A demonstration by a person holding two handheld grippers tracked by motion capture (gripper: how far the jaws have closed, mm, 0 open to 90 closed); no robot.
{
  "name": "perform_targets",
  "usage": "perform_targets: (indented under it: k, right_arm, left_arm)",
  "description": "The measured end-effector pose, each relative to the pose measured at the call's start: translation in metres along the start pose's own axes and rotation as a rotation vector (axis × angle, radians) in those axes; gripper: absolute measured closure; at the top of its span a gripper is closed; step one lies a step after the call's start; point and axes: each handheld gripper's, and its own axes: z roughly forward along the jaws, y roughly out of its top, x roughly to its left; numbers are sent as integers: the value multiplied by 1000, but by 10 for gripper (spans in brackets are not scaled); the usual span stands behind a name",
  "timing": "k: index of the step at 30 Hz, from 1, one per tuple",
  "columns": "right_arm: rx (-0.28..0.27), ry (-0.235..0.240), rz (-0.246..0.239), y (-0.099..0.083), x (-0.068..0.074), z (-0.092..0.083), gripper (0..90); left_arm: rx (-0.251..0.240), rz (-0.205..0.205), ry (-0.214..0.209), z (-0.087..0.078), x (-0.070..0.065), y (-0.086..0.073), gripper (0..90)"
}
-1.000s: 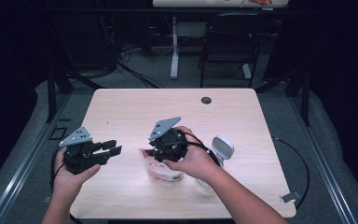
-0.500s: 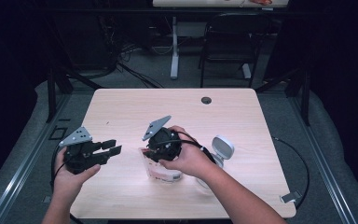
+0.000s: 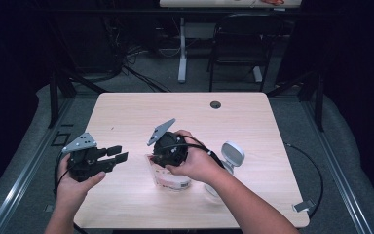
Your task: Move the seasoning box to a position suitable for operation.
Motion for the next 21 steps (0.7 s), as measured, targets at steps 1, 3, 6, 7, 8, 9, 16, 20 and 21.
perform_targets:
  k: [1,3,6,7,8,9,16,20,21]
  right_arm:
    - [3,2,-2,0,0,0,797]
    - [14,3,-14,1,0,1,804]
    - [16,1,-15,2,0,1,810]
    - [15,1,-15,2,0,1,811]
    - [15,1,-15,2,0,1,814]
    - [15,2,-17,2,0,1,818]
    - [23,6,-40,2,0,1,880]
    - [19,8,-39,2,0,1,894]
    - [17,9,-39,2,-1,1,895]
  left_arm:
    - [0,0,0,0,0,0,611]
    - [5,2,1,0,0,0,611]
    - [10,6,1,1,0,0,611]
    - [11,6,1,1,0,0,611]
    - [11,6,1,1,0,0,611]
    - [12,6,0,1,0,0,611]
    - [20,6,2,3,0,-1,611]
    - [20,8,2,3,0,-1,611]
    - [21,9,2,3,0,-1,611]
